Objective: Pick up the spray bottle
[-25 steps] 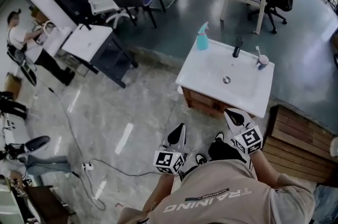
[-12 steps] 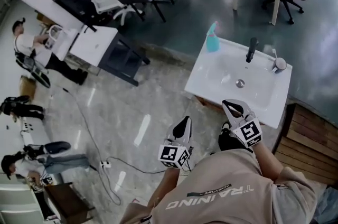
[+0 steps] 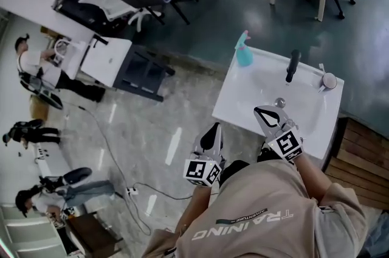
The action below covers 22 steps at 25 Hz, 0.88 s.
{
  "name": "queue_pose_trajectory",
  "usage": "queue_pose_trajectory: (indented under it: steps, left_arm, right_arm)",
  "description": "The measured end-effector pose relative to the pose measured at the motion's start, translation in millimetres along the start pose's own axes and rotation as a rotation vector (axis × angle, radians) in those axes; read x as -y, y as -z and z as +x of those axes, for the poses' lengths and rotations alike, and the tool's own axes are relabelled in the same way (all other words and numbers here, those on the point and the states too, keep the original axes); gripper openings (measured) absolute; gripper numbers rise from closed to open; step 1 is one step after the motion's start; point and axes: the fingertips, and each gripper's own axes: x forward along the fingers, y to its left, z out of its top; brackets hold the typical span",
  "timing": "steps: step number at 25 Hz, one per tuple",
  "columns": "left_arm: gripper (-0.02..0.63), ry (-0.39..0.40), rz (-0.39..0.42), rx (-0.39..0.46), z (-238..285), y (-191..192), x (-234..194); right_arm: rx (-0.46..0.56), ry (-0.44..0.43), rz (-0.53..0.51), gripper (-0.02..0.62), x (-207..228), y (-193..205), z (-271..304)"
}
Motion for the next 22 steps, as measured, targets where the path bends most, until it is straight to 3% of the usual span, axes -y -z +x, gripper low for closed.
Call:
queue_pose_trajectory:
  steps: [9, 15, 22]
  left_arm:
    - [0.018, 0.083, 0.044, -0.049, 45.3, 0.1, -14.9]
    - [0.018, 0.221, 0.052, -0.065, 90.9, -1.1, -42.2]
    - [0.018, 0.390, 0.124, -0.008, 143.7, -41.3, -73.0]
  right_arm:
    - [-0.084, 0.054, 0.032, 0.002, 21.4, 20.9, 19.3]
    - [-0.099, 0.184, 0.083, 0.002, 45.5, 12.0, 46.3]
    - [-0.035, 0.345, 0.106, 0.003, 69.3, -25.1, 82.7]
